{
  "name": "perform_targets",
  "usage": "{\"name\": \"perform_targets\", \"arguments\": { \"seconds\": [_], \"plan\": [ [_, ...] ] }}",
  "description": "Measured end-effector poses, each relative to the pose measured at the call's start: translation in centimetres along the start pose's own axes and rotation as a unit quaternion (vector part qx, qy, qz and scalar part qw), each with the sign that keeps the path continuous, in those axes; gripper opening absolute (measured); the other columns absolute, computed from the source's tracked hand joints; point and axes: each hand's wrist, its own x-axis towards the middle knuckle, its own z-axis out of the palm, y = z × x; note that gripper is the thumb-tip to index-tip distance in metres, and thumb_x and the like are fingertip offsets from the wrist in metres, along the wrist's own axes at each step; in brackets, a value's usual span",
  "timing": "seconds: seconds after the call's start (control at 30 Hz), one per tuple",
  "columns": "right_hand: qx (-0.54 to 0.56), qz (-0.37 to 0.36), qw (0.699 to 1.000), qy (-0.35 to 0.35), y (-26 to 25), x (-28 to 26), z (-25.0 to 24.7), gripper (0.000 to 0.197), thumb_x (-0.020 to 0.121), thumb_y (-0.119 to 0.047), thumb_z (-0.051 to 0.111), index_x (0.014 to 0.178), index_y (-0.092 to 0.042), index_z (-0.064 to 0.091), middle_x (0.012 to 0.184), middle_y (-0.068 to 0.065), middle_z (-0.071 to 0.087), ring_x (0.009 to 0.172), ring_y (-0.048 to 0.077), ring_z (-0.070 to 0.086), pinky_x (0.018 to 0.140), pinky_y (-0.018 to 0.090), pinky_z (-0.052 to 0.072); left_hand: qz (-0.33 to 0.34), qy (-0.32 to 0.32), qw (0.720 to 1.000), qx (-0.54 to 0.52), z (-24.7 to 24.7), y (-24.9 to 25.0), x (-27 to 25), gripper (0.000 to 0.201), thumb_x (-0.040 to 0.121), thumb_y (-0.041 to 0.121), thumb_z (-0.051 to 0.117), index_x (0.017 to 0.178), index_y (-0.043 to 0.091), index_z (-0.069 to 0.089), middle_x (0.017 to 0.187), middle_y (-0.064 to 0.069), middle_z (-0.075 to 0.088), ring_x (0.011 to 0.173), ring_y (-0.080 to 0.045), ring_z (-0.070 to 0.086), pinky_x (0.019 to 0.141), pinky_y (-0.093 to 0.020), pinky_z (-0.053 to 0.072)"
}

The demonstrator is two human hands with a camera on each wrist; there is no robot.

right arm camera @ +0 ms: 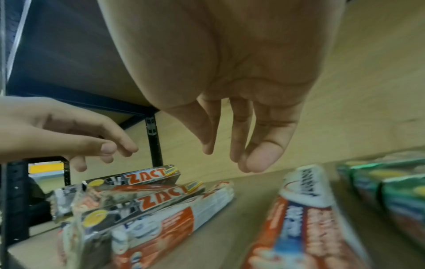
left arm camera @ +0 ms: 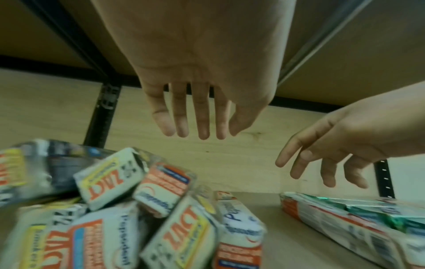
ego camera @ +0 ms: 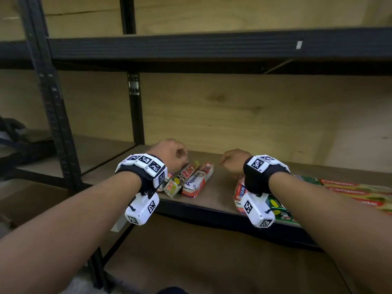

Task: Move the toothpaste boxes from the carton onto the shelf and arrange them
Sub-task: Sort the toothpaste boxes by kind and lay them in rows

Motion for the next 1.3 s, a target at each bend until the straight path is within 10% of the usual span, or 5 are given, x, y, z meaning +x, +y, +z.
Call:
{"name": "perform_targets", "arguments": {
  "seconds": [0.37,0.7,0.9,1.13,1.3],
  "plan": [
    [-0.151,0.027,0.979,-0.131,6.6,-0.6,-1.1,0.061,0.086,0.01,0.062,0.138,-0.021,0.054,0.137,0.003,0.052,0.11,0.027,0.062,0.08,0.033,0.055,0.058,-0.122,0.966,0.222,7.6,5.2,0.7,0.059,0.076,0.06,0.049,0.131,0.041,0.042,0.127,-0.01,0.06,0.119,-0.037,0.053,0.103,-0.051,0.04],
    [-0.178,0.04,0.982,-0.054,7.0,1.4,1.1,0.061,0.093,-0.052,0.056,0.141,-0.015,0.049,0.142,0.008,0.052,0.113,0.031,0.063,0.095,0.038,0.053,0.023,-0.066,0.979,0.191,10.9,4.0,1.5,0.067,0.093,0.046,0.036,0.149,0.046,0.001,0.159,-0.012,0.025,0.143,-0.041,0.026,0.117,-0.056,0.018],
    [-0.188,0.056,0.98,-0.034,6.6,1.5,1.8,0.054,0.071,-0.054,0.07,0.115,-0.023,0.063,0.121,0.002,0.064,0.095,0.024,0.067,0.087,0.038,0.057,0.052,-0.142,0.971,0.186,8.4,5.2,0.3,0.039,0.087,0.036,0.057,0.125,0.03,0.064,0.145,-0.013,0.044,0.13,-0.037,0.044,0.108,-0.046,0.04],
    [-0.155,0.048,0.987,-0.013,6.4,0.7,-0.5,0.041,0.089,-0.022,0.063,0.128,-0.01,0.062,0.131,0.01,0.06,0.113,0.027,0.062,0.09,0.028,0.052,0.097,-0.18,0.977,0.067,6.8,4.8,-1.5,0.048,0.083,0.022,0.067,0.129,0.035,0.062,0.134,0.0,0.059,0.119,-0.022,0.057,0.098,-0.035,0.048],
    [-0.082,0.011,0.993,0.089,6.3,0.4,-2.6,0.042,0.084,-0.014,0.062,0.12,-0.035,0.067,0.135,-0.005,0.057,0.103,0.023,0.064,0.073,0.022,0.045,0.167,-0.18,0.969,-0.025,5.7,4.6,-2.8,0.046,0.085,0.007,0.07,0.127,0.027,0.066,0.137,0.008,0.058,0.125,-0.009,0.053,0.1,-0.014,0.038]
  ]
}}
